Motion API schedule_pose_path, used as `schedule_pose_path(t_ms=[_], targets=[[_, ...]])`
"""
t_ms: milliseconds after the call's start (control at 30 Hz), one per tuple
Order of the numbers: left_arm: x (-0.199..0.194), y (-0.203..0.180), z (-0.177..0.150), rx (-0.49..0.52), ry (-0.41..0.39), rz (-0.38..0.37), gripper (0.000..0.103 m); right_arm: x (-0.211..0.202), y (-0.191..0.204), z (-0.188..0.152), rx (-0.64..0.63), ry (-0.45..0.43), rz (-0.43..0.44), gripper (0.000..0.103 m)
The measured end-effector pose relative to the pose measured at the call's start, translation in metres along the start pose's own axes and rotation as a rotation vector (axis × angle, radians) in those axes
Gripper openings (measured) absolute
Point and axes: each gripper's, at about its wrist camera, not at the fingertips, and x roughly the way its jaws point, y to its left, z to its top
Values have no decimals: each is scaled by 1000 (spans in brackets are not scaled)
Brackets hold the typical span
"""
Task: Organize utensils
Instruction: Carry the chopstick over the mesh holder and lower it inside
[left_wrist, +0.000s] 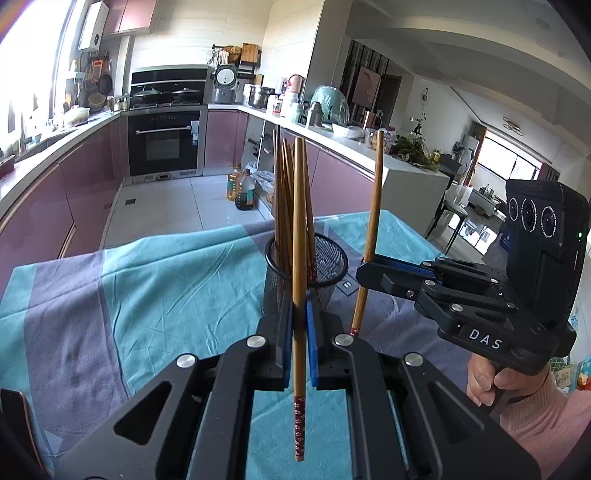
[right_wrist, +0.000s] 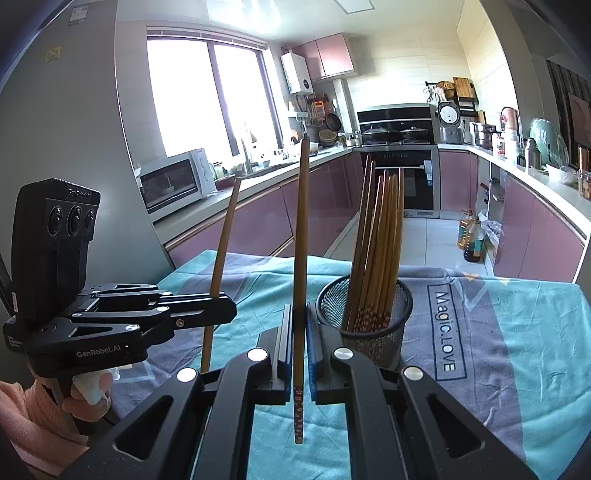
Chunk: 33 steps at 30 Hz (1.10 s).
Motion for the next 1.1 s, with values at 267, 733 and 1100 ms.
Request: schedule_pose_path(t_ms=[267, 733, 1100], targets=[[-8, 0, 16, -9, -50, -7, 7, -2, -4, 15, -9, -41, -20, 6], [-6, -13, 50, 3, -154, -30, 7, -2, -10, 42, -33, -104, -37, 6], [13, -11, 76, -22, -207, -41, 7, 0, -17, 56, -27, -142, -60, 6]])
